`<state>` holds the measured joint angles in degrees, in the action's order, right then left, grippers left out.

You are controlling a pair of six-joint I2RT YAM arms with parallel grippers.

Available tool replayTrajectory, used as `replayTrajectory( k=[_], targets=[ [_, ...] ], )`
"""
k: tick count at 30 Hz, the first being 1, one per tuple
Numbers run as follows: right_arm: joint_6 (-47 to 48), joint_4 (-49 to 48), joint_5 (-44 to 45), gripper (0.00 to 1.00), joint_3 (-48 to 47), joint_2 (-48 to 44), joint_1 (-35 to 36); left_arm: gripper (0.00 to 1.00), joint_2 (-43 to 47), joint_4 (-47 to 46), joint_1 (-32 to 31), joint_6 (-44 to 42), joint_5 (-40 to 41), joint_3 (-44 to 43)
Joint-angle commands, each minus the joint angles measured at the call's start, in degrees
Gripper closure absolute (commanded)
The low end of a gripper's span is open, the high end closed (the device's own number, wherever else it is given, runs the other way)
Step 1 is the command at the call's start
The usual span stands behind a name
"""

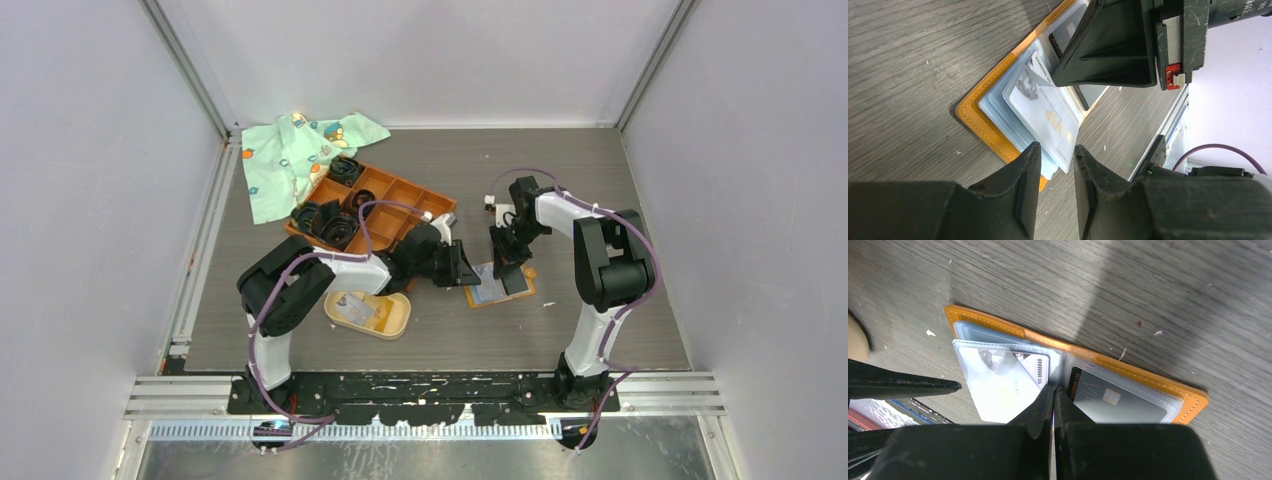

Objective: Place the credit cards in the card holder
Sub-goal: Insert the credit card into the card holder.

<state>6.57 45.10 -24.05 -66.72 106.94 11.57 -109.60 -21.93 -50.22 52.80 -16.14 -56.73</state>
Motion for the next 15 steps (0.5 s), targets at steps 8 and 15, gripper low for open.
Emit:
replayTrajectory(
  k=[8, 15],
  targets=[
    [0.7, 0.5, 1.9, 0.95, -0.5, 1.4, 0.4, 0.68, -0.7, -0.9, -0.2, 0.7, 0.3, -2.7],
    [0.7, 0.4, 1.9, 0.95, -0.5, 1.3, 0.5, 0.68, -1.6, 0.5, -0.4, 0.7, 0.4, -3.7]
  ],
)
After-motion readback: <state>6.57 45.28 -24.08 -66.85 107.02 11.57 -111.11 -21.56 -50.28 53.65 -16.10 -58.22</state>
